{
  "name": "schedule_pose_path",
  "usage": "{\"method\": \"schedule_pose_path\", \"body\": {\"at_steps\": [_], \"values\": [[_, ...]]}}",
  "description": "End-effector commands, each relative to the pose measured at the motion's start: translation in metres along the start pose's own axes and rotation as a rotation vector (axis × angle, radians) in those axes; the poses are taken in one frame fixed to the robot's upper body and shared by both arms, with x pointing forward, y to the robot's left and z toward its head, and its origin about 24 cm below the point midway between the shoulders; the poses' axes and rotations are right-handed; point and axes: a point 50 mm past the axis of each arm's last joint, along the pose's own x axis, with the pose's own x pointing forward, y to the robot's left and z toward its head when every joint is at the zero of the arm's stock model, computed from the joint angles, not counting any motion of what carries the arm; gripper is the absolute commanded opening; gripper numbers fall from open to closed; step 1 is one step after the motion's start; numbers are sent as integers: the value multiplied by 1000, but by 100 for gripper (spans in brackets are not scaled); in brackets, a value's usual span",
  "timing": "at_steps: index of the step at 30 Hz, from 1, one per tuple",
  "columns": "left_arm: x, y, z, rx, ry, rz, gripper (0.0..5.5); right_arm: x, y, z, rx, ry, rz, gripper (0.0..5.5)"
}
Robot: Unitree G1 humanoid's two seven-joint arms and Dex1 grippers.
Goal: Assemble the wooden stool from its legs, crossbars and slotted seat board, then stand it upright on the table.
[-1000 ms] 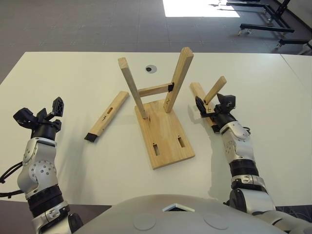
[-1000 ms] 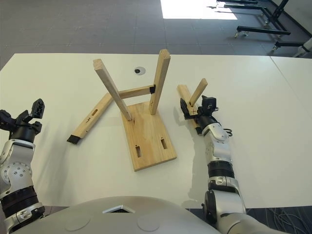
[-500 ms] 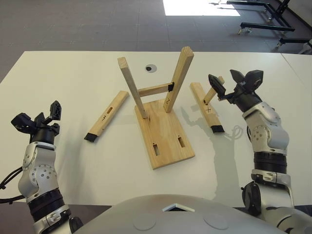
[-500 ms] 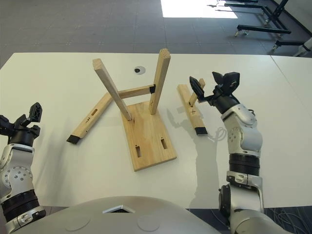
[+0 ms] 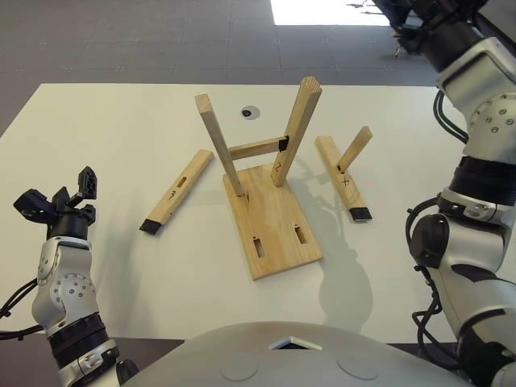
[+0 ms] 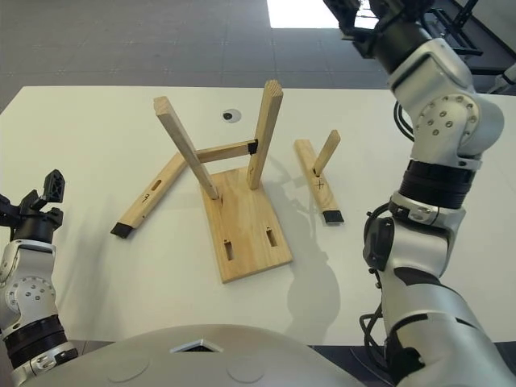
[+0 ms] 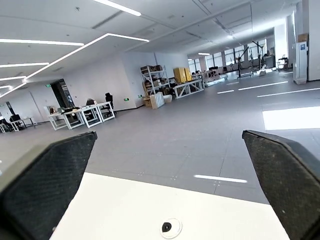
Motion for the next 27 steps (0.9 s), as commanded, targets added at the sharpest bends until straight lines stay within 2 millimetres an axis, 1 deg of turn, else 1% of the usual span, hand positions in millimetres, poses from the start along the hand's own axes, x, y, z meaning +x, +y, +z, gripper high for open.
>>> {"method": "schedule_pose_path", "body": {"at_steps": [1,2,4,8,10,11,15,19,22,24,27], "values": [[-22,10,-5,-3,-8,68,434,-6,12,-18,-107,110,-125,537],[-26,12,-6,-6,-6,82,434,-6,15,-23,-134,119,-147,537],[-26,9,-10,-11,3,79,434,-7,17,-33,-150,127,-180,537],[-15,1,-9,-7,6,46,434,-3,14,-58,-105,140,-202,537],[-10,-3,-9,1,10,27,434,-1,8,-61,-85,121,-233,537],[-9,-4,-9,1,12,23,434,0,6,-59,-79,106,-244,537],[-11,-3,-11,1,20,26,434,9,-1,-41,-55,46,-242,537],[-12,-5,-14,-3,24,24,434,22,-2,-23,-45,-2,-218,537],[-12,-7,-14,-4,23,23,434,25,0,-14,-48,-23,-202,537],[-14,-6,-14,-4,23,26,434,24,0,-15,-53,-21,-199,537],[-15,-6,-14,-2,26,29,434,15,-9,-30,-61,19,-229,537]]}}
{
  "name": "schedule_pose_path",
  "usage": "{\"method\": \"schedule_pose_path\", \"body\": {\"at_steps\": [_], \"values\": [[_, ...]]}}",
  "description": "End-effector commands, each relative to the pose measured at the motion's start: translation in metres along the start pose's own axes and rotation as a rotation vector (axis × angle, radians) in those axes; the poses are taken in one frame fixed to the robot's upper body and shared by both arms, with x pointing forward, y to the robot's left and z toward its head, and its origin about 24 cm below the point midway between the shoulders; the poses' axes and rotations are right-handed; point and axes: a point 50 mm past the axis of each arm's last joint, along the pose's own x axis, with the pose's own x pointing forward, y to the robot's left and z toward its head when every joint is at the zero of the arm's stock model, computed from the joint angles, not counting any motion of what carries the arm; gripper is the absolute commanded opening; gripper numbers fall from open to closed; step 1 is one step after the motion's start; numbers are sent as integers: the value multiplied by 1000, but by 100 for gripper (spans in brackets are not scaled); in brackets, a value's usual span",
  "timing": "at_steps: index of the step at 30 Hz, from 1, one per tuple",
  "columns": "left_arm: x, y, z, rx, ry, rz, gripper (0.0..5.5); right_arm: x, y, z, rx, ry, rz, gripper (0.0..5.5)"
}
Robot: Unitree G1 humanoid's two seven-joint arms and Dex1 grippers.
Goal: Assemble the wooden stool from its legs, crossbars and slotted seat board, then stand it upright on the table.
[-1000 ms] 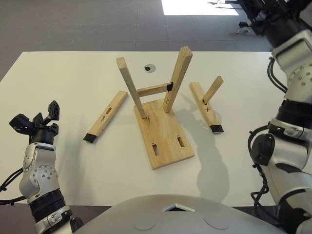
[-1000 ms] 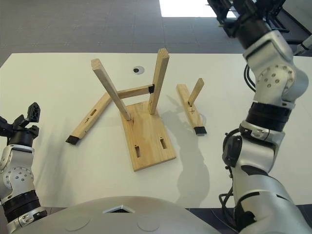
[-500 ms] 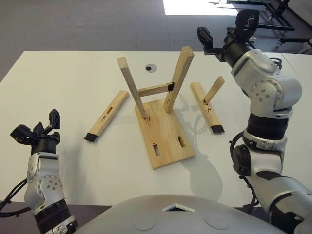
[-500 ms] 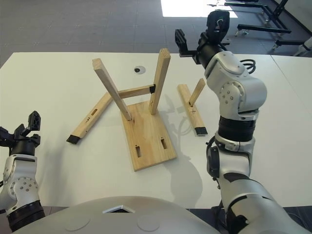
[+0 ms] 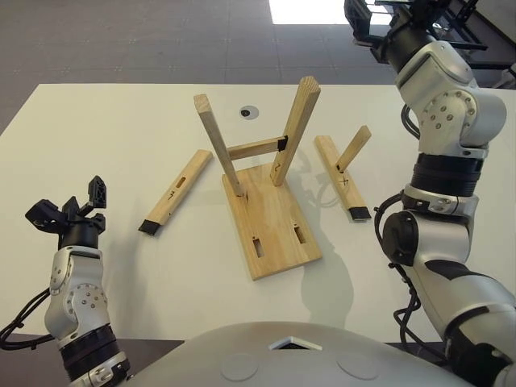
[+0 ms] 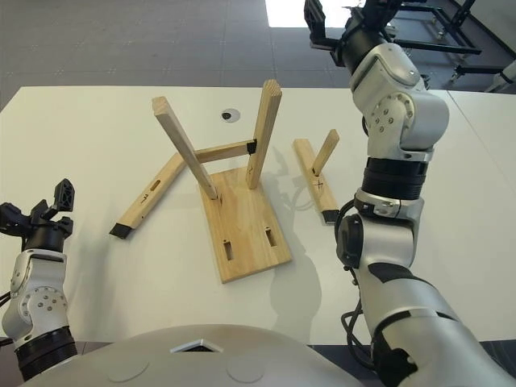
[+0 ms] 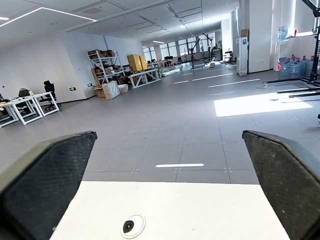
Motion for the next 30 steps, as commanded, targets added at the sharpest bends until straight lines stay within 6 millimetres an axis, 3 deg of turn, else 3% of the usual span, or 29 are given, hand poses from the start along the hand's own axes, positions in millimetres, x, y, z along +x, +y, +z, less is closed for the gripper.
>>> {"method": "schedule_pose_path", "body": {"at_steps": [1,5,18,30], "values": [[-2,0,0,9,8,8,434,-12,-16,-14,-27,33,-53,537],[-3,1,1,12,9,11,434,-18,-24,-24,-33,54,-79,537],[-3,-3,1,12,16,2,434,-18,-7,-10,-7,10,-33,537],[-3,-3,2,25,29,-5,434,-19,-13,-45,-5,70,-70,537]]}}
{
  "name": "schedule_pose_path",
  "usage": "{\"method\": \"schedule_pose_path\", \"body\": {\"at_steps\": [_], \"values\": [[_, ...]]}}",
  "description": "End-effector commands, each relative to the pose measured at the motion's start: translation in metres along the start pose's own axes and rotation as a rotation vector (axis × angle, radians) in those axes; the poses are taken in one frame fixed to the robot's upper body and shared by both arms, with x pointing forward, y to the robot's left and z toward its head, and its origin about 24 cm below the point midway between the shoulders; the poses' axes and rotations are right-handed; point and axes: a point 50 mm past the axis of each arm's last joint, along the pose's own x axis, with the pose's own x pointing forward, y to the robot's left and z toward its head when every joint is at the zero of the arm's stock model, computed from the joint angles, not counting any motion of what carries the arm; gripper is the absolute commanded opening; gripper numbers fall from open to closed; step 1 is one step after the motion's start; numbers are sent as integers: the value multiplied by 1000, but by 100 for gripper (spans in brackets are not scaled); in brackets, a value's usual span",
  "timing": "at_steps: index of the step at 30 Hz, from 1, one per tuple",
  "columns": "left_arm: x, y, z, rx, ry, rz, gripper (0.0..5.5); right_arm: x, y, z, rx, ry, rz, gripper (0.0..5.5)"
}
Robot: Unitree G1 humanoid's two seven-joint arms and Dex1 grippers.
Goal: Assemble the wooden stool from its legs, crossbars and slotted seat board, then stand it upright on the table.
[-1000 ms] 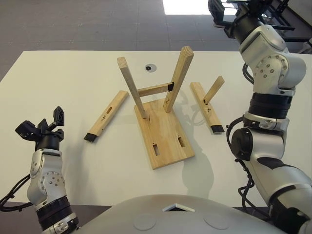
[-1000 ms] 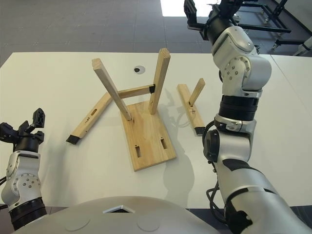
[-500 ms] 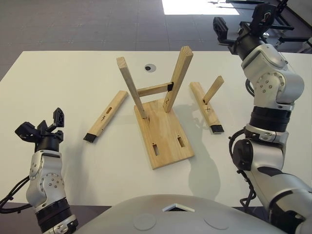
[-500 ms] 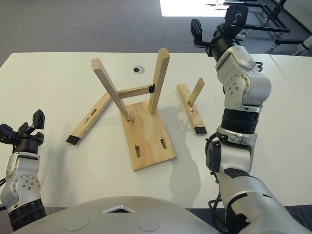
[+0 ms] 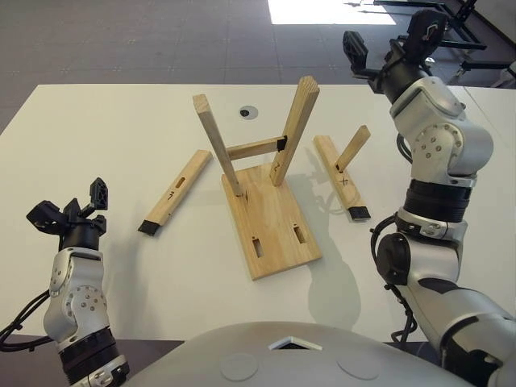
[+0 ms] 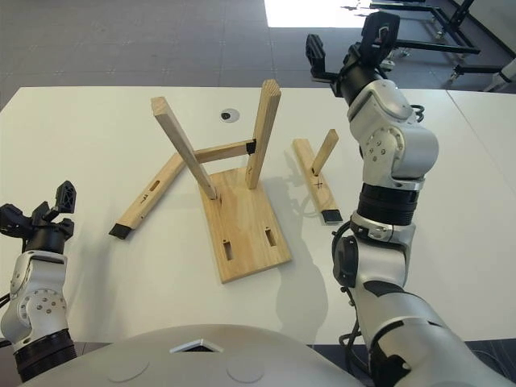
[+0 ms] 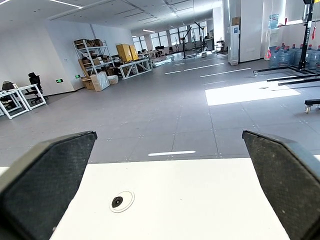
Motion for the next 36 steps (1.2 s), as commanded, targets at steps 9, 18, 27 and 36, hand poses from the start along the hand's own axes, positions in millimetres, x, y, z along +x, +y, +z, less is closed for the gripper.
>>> {"method": "schedule_pose_path", "body": {"at_steps": [9,18,27,36], "values": [[-3,-3,-5,16,28,-4,434,-1,-30,-103,-54,225,-95,537],[1,-5,-6,16,28,-12,434,19,1,-49,81,51,28,537],[4,-6,-5,15,18,-16,434,19,14,45,17,-160,91,537],[-15,3,12,35,-70,44,434,16,-21,123,-154,-171,107,537]]}}
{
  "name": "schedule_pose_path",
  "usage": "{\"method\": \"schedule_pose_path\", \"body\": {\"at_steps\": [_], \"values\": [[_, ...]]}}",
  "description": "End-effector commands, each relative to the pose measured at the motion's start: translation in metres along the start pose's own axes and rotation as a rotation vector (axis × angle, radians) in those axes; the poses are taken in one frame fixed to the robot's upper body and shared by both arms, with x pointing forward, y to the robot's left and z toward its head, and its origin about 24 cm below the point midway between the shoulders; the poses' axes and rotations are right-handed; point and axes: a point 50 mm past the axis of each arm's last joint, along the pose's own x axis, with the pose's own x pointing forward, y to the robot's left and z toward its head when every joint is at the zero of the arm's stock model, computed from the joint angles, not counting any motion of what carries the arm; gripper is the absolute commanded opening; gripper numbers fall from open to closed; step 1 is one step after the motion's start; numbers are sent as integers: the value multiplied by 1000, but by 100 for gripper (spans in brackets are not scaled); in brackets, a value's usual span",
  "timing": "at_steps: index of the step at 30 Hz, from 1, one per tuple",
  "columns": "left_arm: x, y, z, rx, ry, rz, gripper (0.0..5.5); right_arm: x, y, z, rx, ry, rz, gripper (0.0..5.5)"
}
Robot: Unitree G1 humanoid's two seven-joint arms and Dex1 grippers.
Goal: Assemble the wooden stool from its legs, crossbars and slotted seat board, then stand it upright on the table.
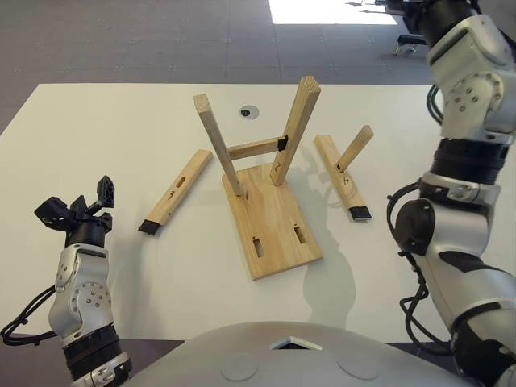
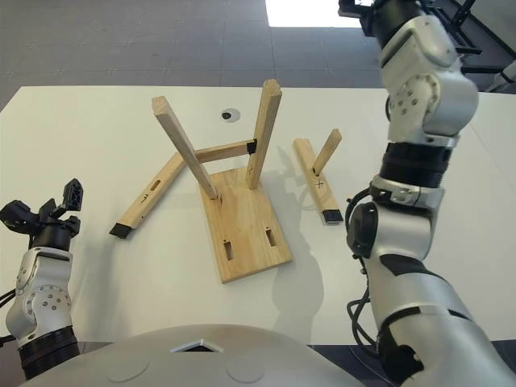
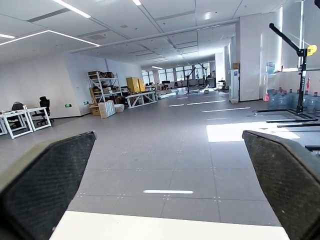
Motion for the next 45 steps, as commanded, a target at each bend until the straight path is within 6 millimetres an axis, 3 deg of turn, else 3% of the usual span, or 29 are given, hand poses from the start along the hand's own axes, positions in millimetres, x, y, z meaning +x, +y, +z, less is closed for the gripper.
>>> {"method": "schedule_pose_path", "body": {"at_steps": [1,4,8,11,13,15,19,21,25,28,32,38,45], "values": [[-28,18,19,42,-91,96,434,3,-14,37,-116,68,105,537],[-71,41,30,67,-149,230,434,-1,-33,28,-166,314,210,537],[-139,81,20,28,-156,463,434,-15,-65,-7,-207,638,342,537],[-168,99,12,18,-150,559,434,-30,-77,-26,-363,818,486,537],[-175,109,17,48,-159,591,434,-35,-86,-36,-430,871,503,537],[-169,112,29,92,-177,567,434,-35,-92,-43,-437,844,455,537],[-118,98,76,168,-244,401,434,-30,-104,-45,-368,671,260,537],[-85,85,89,197,-227,327,434,-32,-109,-46,-318,606,189,537],[-44,57,74,356,-51,205,434,-32,-108,-48,-296,503,65,537],[-16,37,81,478,-6,136,434,-38,-113,-58,-342,459,-73,537],[7,20,109,462,-4,97,434,-50,-132,-86,-460,577,-252,537],[30,-15,162,505,-60,3,434,-92,-154,-137,-387,899,-307,537],[67,-36,165,510,-117,-35,434,-85,-121,-154,-281,974,-176,537]]}}
